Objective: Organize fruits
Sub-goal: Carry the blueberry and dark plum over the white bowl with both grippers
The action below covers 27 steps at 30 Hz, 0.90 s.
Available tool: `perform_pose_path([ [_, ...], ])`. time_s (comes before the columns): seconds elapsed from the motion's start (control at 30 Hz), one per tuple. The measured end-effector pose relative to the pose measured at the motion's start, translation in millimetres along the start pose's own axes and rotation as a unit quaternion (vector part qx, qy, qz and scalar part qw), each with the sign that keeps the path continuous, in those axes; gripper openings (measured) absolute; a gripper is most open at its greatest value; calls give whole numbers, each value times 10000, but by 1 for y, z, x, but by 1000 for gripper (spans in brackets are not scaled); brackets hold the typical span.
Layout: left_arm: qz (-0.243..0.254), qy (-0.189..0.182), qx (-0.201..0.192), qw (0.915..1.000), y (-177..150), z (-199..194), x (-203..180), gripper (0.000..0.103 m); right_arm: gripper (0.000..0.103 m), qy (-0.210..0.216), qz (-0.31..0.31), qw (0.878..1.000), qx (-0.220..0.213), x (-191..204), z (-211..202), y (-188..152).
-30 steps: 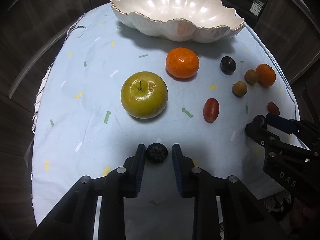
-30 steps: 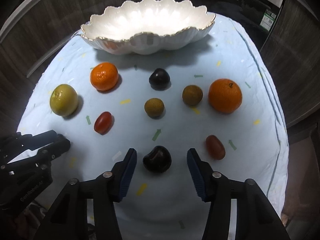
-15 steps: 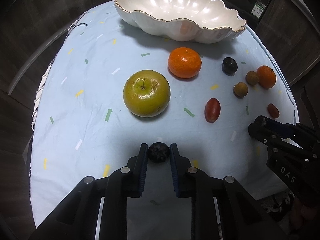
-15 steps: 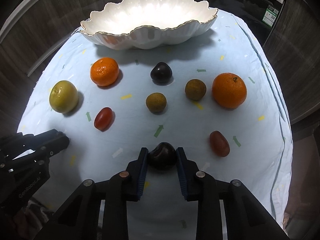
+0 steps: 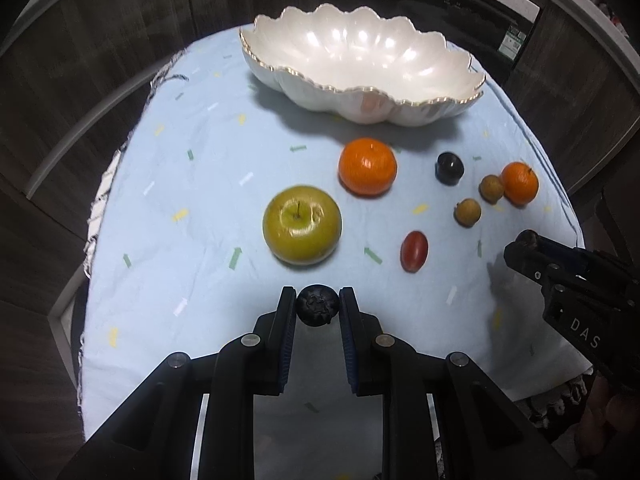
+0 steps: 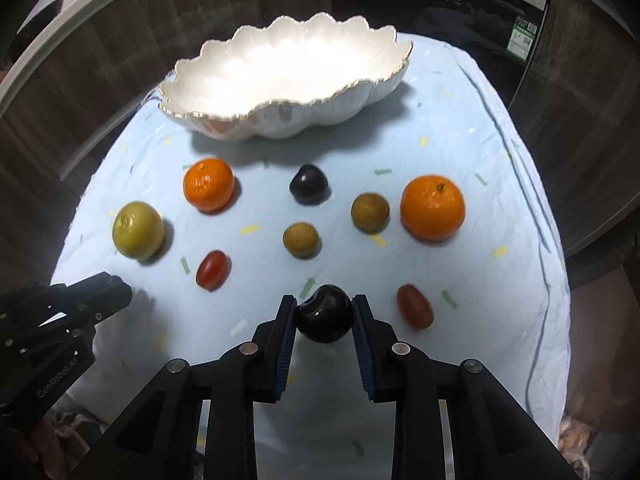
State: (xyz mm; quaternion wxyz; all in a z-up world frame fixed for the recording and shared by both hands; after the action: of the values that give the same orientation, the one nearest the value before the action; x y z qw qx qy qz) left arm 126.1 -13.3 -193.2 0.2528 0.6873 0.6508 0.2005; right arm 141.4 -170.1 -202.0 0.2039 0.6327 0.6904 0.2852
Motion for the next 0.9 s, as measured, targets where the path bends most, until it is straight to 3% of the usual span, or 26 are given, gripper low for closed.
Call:
perform_pose_path([
  [0.57, 200, 52, -300, 9993, 29, -11, -3, 22, 29, -171, -152, 9988, -423, -4, -15, 36],
  [0.9, 83, -60, -513, 9986, 64, -13, 1, 22, 29, -219, -222, 9966, -757, -4, -18, 78],
])
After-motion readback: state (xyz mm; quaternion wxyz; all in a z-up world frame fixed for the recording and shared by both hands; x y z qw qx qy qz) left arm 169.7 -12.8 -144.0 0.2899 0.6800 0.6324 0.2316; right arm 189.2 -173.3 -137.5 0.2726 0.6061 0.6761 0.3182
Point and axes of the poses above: each gripper's, at about its wrist camera, not at the fingertips, and z roughly the way its jaws point, x to its left, y to its top, the point moved 8 cm from there along z, roughly the way its jaws point, and after that the axes turned 14 degrees about -x, right-handed, at the moved point
